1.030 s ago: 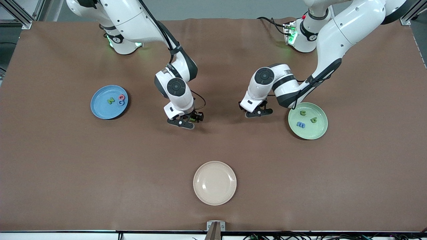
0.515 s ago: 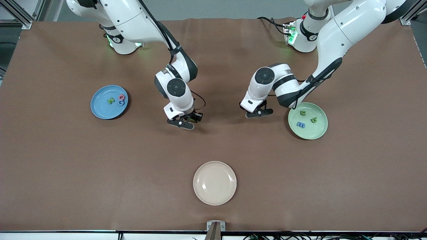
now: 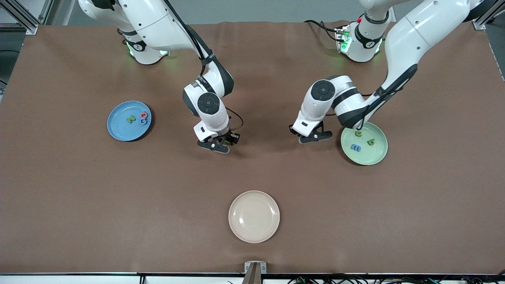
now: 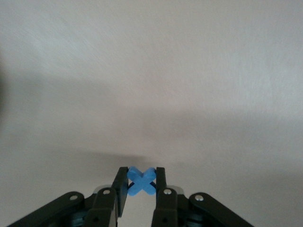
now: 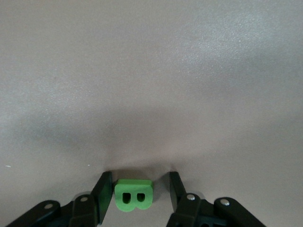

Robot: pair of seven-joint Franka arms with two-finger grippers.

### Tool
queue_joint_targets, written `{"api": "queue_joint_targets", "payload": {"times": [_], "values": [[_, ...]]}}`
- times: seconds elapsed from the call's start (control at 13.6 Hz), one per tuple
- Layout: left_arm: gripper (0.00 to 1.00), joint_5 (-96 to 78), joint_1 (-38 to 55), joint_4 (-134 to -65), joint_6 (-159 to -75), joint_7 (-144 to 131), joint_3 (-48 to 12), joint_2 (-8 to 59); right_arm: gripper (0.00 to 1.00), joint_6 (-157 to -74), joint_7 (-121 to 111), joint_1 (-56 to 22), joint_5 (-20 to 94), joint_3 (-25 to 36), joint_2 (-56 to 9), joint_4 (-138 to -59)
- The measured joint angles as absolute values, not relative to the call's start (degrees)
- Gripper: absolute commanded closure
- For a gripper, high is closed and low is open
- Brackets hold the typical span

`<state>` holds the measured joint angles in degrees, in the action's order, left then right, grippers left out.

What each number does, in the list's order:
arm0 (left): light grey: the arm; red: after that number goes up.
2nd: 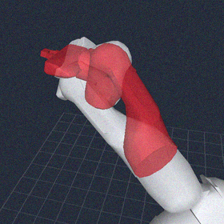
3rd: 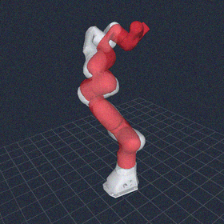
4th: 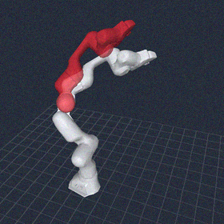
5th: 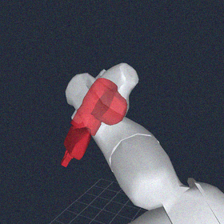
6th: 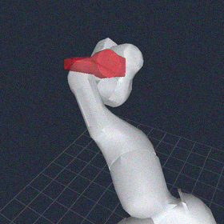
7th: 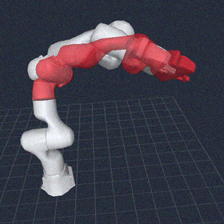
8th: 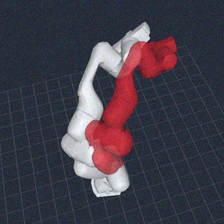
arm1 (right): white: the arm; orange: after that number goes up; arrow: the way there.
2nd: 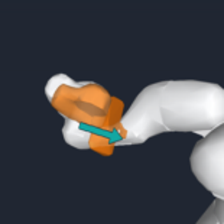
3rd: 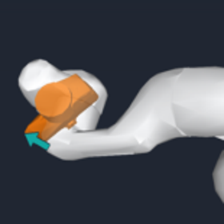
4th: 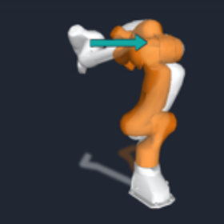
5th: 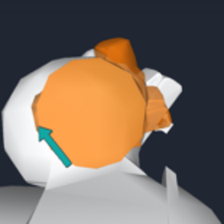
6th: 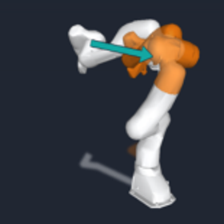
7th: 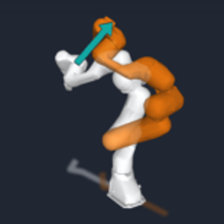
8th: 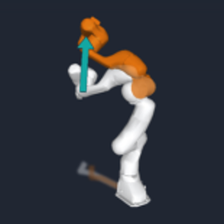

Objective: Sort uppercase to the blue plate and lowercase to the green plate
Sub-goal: 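Place the x on the green plate while the right gripper drops the B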

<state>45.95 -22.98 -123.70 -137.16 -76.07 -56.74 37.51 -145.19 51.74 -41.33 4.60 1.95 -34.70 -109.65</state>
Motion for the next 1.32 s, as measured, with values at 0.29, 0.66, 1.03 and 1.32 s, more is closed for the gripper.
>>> {"api": "queue_joint_targets", "payload": {"times": [0.29,0.66,1.03,1.32], "values": [[0.89,46.0,-37.2,-124.6,-130.0,-67.6,-66.4,36.8,0.97,-144.9,52.2,-41.4,4.6,2.0,-34.5,-109.4],[0.89,46.0,-52.9,-128.4,-124.9,-53.2,-72.2,36.7,0.99,-142.2,48.8,-40.2,4.6,2.8,-34.3,-109.3],[0.88,46.0,-64.8,-133.0,-124.8,-40.7,-73.1,36.7,0.99,-136.9,26.4,-28.2,4.6,3.8,-26.7,-116.9],[0.88,47.9,-68.2,-134.4,-124.8,-38.1,-73.1,36.8,0.99,-136.7,9.7,-19.5,4.6,3.9,-16.6,-128.2]]}}
